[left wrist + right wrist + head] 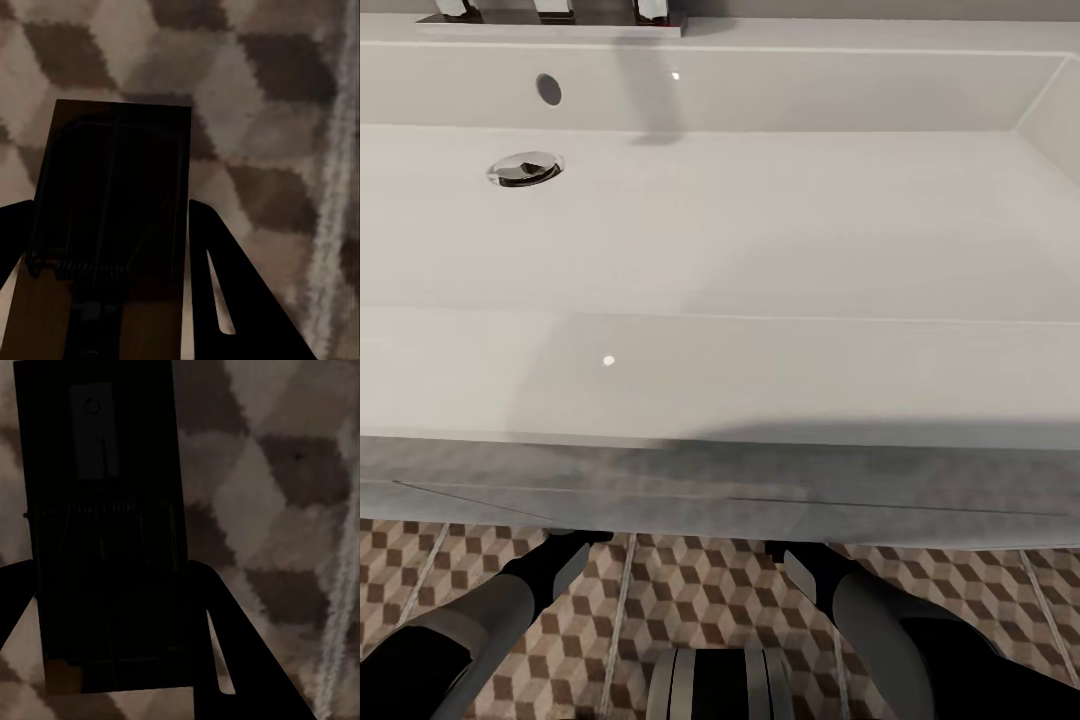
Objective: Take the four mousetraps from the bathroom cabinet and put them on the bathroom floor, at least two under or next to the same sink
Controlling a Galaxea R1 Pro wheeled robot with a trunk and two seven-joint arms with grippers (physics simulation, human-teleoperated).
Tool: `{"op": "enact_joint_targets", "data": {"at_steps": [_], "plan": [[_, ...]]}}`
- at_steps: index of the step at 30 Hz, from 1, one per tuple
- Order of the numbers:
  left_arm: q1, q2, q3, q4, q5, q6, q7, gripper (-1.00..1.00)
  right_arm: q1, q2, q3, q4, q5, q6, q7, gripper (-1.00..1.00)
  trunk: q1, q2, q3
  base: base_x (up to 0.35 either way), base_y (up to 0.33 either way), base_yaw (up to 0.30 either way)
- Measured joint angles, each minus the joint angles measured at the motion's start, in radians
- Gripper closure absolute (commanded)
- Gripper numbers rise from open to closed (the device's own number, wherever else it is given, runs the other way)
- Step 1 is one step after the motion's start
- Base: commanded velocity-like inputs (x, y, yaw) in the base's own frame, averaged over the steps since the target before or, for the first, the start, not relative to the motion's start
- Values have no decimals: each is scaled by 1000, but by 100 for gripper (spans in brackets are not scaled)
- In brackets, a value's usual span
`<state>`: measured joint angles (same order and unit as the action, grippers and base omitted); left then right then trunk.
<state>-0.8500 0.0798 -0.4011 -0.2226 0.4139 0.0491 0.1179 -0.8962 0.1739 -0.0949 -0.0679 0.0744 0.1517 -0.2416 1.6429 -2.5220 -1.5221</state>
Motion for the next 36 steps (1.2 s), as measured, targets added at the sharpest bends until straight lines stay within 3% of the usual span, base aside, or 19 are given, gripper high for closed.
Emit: {"op": "enact_joint_targets", "data": {"at_steps": [23, 27, 36], "plan": [[0, -2, 0, -1, 1, 0, -2, 100, 0, 0, 0, 0, -1, -1, 0, 100, 0, 0, 0, 0, 0, 0], [0, -2, 0, 0, 1, 0, -2, 100, -8, 0, 2, -1, 0, -1, 0, 100, 2, -1, -15, 0, 0, 0], [0, -3, 0, -1, 1, -1, -1, 100, -8, 0, 2, -1, 0, -1, 0, 100, 2, -1, -15, 0, 0, 0]]}}
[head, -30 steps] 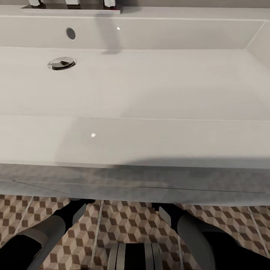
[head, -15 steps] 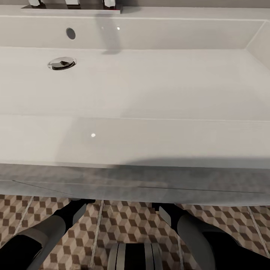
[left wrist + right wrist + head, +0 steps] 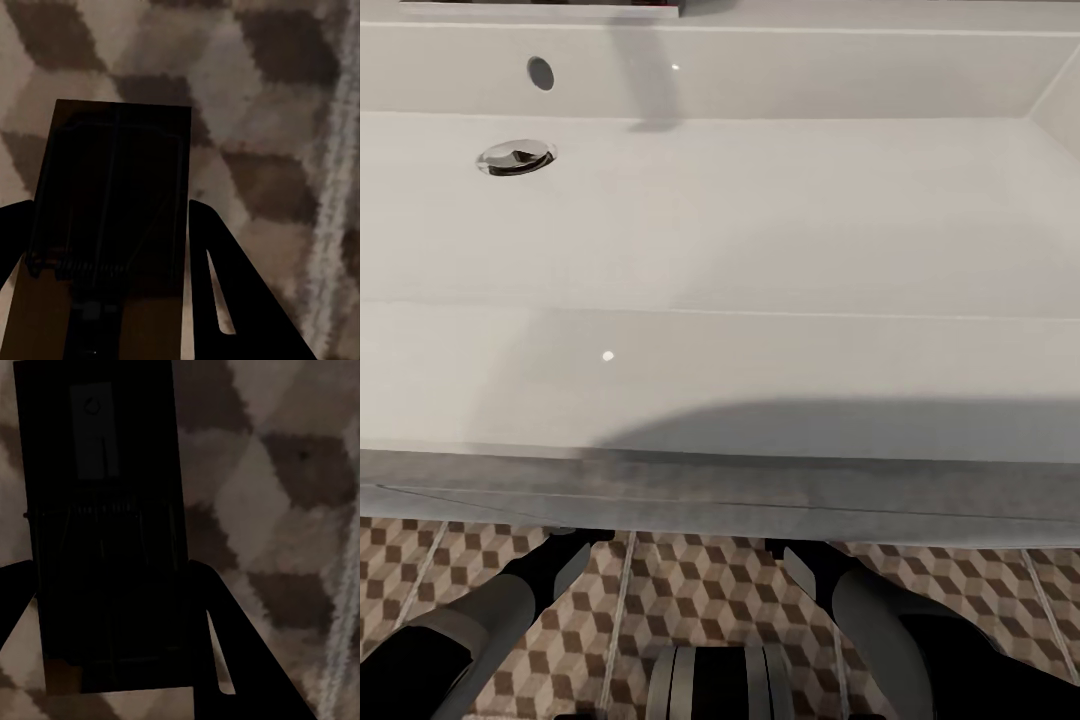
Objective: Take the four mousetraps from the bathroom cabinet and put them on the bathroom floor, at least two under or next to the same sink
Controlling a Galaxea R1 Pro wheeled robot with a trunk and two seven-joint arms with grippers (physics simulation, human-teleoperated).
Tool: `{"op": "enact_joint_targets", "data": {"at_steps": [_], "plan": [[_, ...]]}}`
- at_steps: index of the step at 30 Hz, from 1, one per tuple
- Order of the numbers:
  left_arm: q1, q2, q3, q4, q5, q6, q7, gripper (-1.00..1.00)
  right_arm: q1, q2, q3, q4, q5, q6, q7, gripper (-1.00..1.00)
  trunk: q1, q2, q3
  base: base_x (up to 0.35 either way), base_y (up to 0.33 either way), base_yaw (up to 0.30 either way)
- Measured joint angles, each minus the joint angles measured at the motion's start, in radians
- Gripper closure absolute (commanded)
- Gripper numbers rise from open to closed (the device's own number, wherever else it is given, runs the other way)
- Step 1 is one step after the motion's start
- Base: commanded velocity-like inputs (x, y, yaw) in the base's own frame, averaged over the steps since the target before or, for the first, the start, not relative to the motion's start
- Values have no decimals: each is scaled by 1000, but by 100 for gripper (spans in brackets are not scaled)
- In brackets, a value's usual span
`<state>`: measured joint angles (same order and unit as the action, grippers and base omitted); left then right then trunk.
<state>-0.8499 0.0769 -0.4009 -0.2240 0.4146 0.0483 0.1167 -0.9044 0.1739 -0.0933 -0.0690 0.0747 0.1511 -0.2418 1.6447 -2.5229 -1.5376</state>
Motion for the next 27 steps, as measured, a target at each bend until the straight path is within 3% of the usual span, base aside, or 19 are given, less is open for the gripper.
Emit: {"op": "enact_joint_targets", "data": {"at_steps": [27], "plan": [[0, -1, 0, -5, -1, -5, 11, 100, 0, 0, 0, 0, 0, 0, 0, 100, 0, 0, 0, 0, 0, 0]]}}
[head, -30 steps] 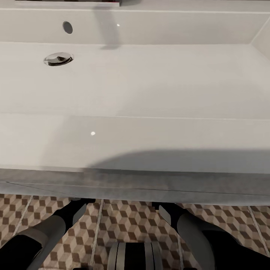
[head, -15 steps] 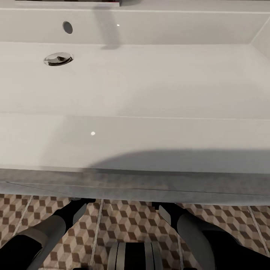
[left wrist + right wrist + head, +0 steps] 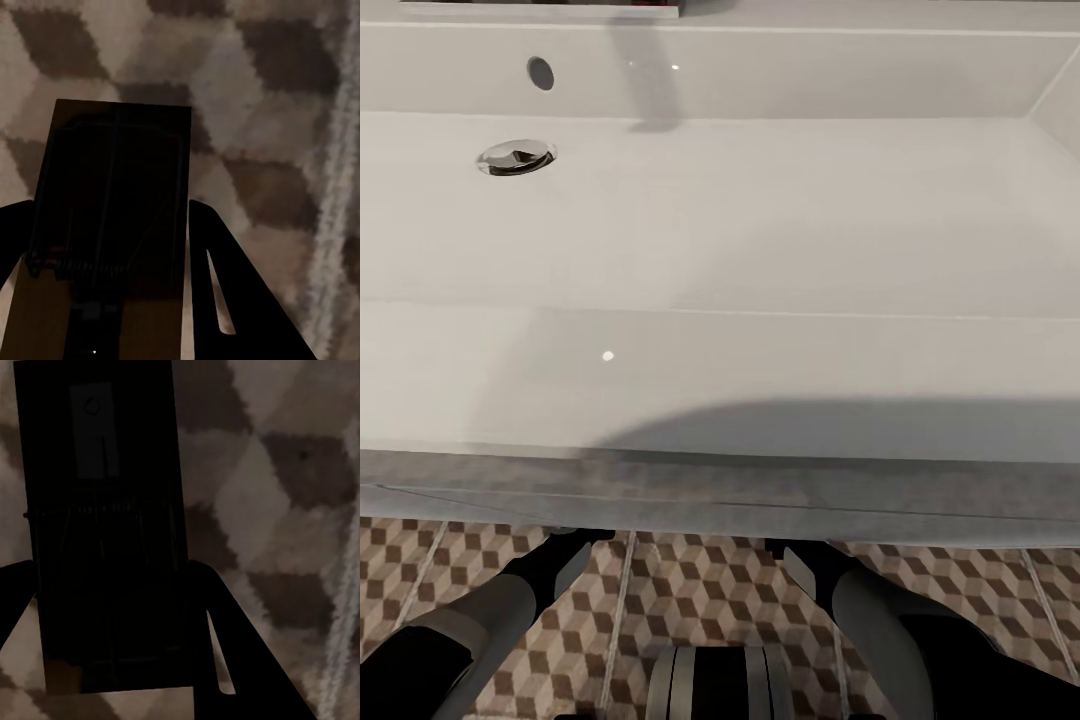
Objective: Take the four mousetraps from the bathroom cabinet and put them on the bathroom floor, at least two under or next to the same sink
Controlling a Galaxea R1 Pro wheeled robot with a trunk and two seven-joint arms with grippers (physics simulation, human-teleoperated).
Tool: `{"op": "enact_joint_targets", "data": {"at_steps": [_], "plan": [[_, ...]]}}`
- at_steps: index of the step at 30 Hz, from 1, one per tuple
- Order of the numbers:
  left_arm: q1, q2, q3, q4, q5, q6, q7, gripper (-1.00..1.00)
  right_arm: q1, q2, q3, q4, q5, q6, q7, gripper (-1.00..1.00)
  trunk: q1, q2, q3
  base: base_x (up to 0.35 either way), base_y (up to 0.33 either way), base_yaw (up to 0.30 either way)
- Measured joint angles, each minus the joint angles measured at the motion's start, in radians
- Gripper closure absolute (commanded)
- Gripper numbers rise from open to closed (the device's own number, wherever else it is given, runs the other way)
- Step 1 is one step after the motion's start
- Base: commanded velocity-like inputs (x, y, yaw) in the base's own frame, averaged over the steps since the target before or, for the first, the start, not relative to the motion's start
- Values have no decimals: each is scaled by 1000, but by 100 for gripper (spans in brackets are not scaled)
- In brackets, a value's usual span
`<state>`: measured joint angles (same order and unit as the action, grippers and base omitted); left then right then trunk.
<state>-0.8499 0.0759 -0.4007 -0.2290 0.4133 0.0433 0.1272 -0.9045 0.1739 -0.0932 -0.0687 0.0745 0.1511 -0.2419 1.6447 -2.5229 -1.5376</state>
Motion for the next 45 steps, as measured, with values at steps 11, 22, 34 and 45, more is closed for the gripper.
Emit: {"op": "enact_joint_targets", "data": {"at_steps": [11, 22, 34, 45], "plan": [[0, -1, 1, 0, 0, -2, 1, 100, 0, 0, 0, 0, 0, 0, 0, 100, 0, 0, 0, 0, 0, 0], [0, -7, 0, 0, 0, -2, 1, 100, 0, 0, 0, 0, 0, 0, 0, 100, 0, 0, 0, 0, 0, 0], [0, -8, 0, 0, 0, -2, 0, 100, 0, 0, 0, 0, 0, 0, 0, 100, 0, 0, 0, 0, 0, 0], [0, -8, 0, 0, 0, -1, 1, 100, 0, 0, 0, 1, 0, 0, 0, 100, 0, 0, 0, 0, 0, 0]]}}
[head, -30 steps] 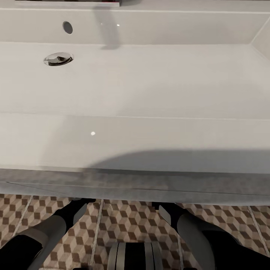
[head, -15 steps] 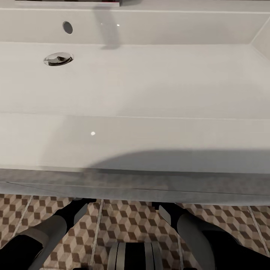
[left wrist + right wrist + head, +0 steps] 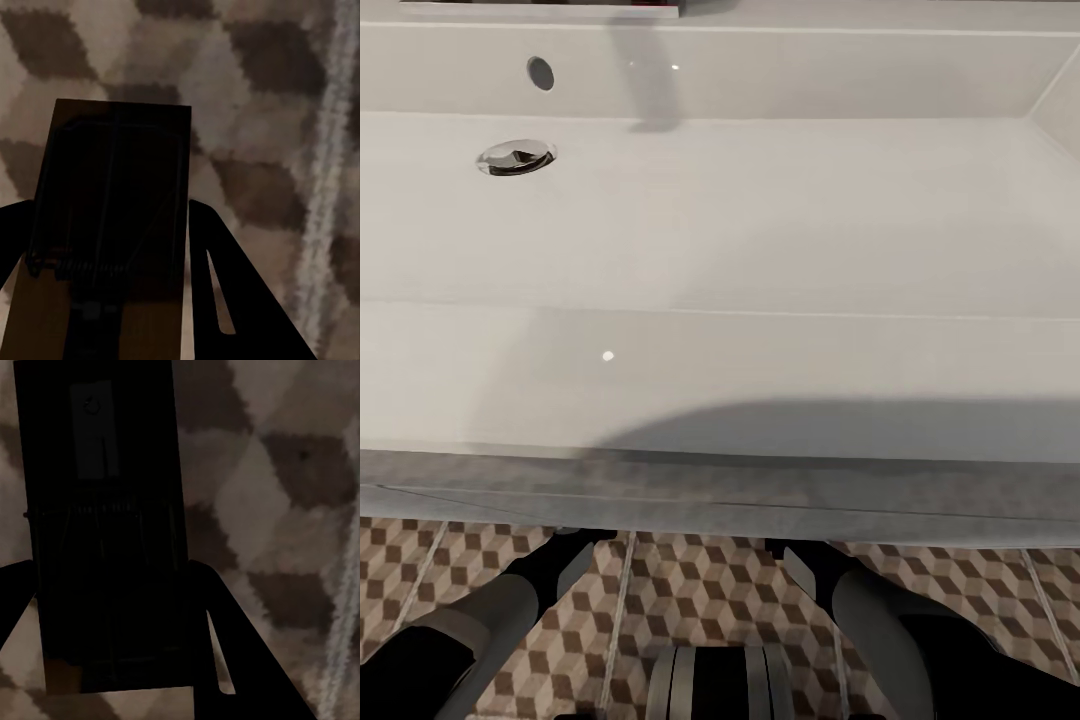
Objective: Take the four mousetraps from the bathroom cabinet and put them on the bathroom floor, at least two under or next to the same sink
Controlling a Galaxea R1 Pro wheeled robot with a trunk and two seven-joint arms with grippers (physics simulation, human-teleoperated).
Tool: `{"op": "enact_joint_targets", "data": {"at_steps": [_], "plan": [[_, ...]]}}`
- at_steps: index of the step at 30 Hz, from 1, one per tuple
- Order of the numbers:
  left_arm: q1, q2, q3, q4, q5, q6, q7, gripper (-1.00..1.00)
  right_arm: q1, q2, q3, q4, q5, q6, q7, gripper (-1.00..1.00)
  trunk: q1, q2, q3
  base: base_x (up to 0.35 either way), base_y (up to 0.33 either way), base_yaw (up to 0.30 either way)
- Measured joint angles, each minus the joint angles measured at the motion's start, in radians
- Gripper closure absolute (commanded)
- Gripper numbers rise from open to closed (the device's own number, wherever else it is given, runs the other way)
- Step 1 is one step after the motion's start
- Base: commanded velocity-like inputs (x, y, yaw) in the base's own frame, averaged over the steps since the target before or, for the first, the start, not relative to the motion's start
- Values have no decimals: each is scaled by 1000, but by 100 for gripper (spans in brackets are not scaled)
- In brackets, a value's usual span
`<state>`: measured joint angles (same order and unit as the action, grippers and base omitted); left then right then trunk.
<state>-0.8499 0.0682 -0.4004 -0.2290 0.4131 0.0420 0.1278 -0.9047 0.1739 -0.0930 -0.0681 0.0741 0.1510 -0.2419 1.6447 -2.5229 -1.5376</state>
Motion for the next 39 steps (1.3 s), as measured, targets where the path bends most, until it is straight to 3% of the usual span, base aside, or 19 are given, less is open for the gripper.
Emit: {"op": "enact_joint_targets", "data": {"at_steps": [37, 38, 39], "plan": [[0, 0, -1, 0, 0, -1, 1, 100, -1, 0, 0, 2, 0, -37, 0, 100, 0, 0, 0, 0, 0, 0], [0, 0, -1, 0, 0, -1, 1, -100, -1, 0, 0, 2, 0, -37, 0, 100, 0, 0, 0, 0, 0, 0], [0, 0, -1, 0, -3, 0, 1, -100, -1, 0, 0, 2, 0, -37, 0, 100, 0, 0, 0, 0, 0, 0]]}}
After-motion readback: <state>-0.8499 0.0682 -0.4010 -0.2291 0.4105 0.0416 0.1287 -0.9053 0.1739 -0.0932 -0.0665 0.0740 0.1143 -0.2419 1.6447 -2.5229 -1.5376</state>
